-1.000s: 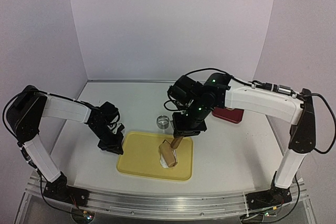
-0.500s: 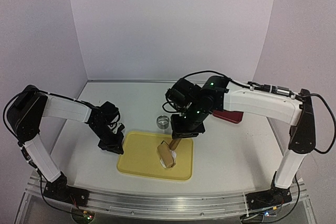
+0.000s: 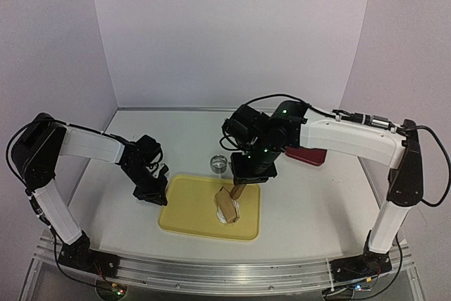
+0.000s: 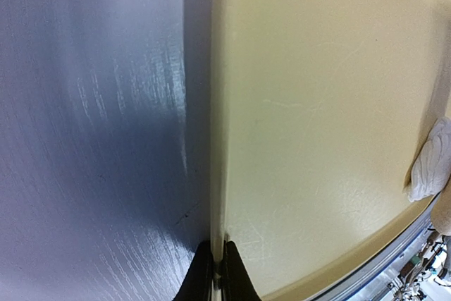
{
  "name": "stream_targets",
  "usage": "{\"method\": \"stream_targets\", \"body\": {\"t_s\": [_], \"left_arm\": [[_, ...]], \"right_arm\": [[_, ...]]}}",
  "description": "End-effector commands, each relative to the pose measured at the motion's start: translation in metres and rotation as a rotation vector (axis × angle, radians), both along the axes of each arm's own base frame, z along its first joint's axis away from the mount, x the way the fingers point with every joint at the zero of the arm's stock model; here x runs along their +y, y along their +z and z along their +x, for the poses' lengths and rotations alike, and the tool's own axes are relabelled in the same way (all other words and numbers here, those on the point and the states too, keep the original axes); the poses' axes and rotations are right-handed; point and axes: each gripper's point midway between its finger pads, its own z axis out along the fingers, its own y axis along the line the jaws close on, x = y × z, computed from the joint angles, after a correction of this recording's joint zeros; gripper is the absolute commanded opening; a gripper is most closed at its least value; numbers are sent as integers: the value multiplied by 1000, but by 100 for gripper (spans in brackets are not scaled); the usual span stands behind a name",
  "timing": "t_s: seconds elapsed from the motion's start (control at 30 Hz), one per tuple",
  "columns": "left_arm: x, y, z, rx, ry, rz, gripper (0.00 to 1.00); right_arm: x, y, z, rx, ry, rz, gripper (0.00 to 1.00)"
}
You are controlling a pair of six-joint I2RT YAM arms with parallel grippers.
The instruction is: Roll out the dumpling wrappers from the dough
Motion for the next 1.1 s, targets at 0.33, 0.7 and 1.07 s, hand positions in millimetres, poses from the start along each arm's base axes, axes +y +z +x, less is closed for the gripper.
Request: {"method": "stream_targets", "body": {"t_s": [0.33,0.7,1.07], "left_arm": [[11,-3,11,-43,30,63,0],[13,-3,9,-45,27,66,0],[14,-2,8,-49,22,65,0]], "right_arm": [[-107,-80,-10,67,-15,-557,0],[-127,-80,-13,69,-24,-620,0],[-136,-117,-25,145,-20,-685,0]]}}
